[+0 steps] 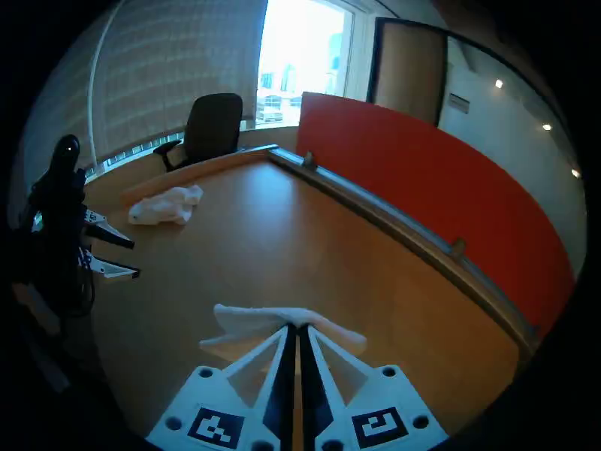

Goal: Fold towel

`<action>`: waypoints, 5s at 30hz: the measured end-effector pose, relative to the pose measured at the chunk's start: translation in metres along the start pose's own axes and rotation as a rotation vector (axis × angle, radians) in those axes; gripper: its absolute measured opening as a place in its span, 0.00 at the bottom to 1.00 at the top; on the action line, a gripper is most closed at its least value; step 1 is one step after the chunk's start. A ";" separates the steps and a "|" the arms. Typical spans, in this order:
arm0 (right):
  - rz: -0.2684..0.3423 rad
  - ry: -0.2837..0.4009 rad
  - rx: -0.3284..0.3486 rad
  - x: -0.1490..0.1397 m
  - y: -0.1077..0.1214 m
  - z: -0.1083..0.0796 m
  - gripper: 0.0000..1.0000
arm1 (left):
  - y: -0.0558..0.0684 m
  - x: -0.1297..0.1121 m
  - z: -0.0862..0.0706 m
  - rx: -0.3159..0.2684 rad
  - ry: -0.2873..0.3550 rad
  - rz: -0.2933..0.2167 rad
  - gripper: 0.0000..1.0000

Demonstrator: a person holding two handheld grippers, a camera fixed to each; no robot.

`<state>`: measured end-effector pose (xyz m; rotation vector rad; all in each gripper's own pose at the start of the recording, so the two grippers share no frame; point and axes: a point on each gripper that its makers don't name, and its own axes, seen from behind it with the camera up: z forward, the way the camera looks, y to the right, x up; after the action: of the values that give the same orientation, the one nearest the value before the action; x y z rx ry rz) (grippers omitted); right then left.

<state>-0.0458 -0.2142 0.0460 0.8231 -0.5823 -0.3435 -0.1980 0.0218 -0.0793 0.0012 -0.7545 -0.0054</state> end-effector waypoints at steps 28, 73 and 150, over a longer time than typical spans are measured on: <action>0.095 -0.061 -0.208 -0.073 0.183 -0.117 0.06 | 0.022 0.009 0.005 -0.002 -0.008 0.012 0.93; 0.280 -0.200 -0.359 -0.220 0.231 -0.229 0.05 | 0.052 0.013 0.004 -0.019 -0.026 0.068 0.93; 0.562 -0.418 -0.519 -0.393 0.219 -0.215 0.05 | 0.047 0.002 -0.004 -0.005 -0.037 0.093 0.93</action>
<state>-0.2126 0.2478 -0.0391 0.0639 -1.0292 -0.1319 -0.1935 0.0691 -0.0806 -0.0391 -0.7910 0.0811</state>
